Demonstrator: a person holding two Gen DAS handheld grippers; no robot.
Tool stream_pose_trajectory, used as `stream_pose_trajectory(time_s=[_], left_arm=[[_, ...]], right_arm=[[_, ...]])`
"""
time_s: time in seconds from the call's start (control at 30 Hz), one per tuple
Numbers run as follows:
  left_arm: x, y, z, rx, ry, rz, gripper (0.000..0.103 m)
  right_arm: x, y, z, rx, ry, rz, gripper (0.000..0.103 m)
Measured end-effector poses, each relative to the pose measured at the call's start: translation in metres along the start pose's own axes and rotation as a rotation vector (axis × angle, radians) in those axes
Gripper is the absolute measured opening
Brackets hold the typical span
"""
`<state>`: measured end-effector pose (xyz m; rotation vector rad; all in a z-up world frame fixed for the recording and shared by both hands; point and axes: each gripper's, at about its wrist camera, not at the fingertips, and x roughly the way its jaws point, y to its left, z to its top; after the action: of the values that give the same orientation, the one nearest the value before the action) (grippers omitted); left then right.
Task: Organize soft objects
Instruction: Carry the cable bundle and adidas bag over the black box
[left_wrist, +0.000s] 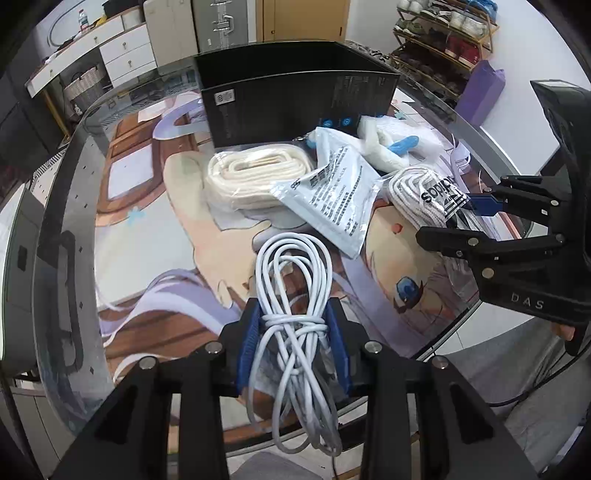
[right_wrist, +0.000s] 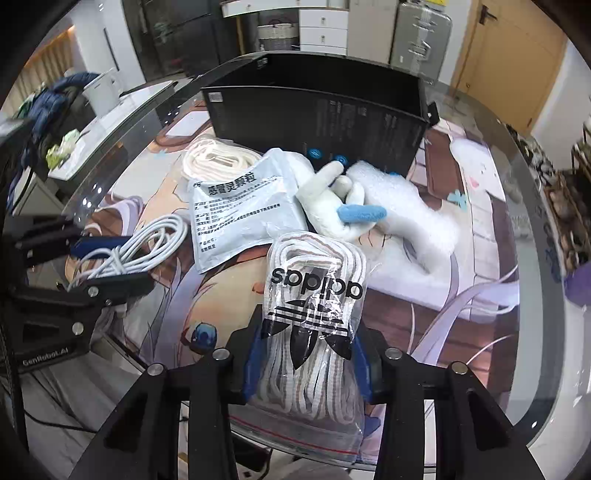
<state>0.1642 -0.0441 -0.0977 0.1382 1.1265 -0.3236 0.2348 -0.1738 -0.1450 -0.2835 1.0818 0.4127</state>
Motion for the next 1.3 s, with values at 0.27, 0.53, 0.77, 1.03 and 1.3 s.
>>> stream_pose_trajectory(time_s=[0.27, 0.53, 0.77, 1.03, 1.3], left_arm=[[-0.010, -0.003, 0.006, 0.030, -0.047, 0.028, 0.034], [-0.025, -0.003, 0.014, 0.035, -0.094, 0.037, 0.034], [-0.041, -0.003, 0.030, 0.024, -0.143, 0.032, 0.034], [-0.064, -0.009, 0.052, 0.030, -0.229, 0.020, 0.034], [-0.082, 0.006, 0.083, -0.022, -0.328, 0.012, 0.034]], right_arm=[[-0.019, -0.003, -0.001, 0.008, -0.040, 0.049, 0.039], [-0.030, -0.003, 0.003, 0.015, -0.065, 0.100, 0.039], [-0.050, -0.001, 0.013, 0.002, -0.115, 0.108, 0.039], [-0.075, -0.005, 0.030, 0.019, -0.185, 0.128, 0.039], [-0.102, -0.014, 0.060, 0.029, -0.288, 0.097, 0.039]])
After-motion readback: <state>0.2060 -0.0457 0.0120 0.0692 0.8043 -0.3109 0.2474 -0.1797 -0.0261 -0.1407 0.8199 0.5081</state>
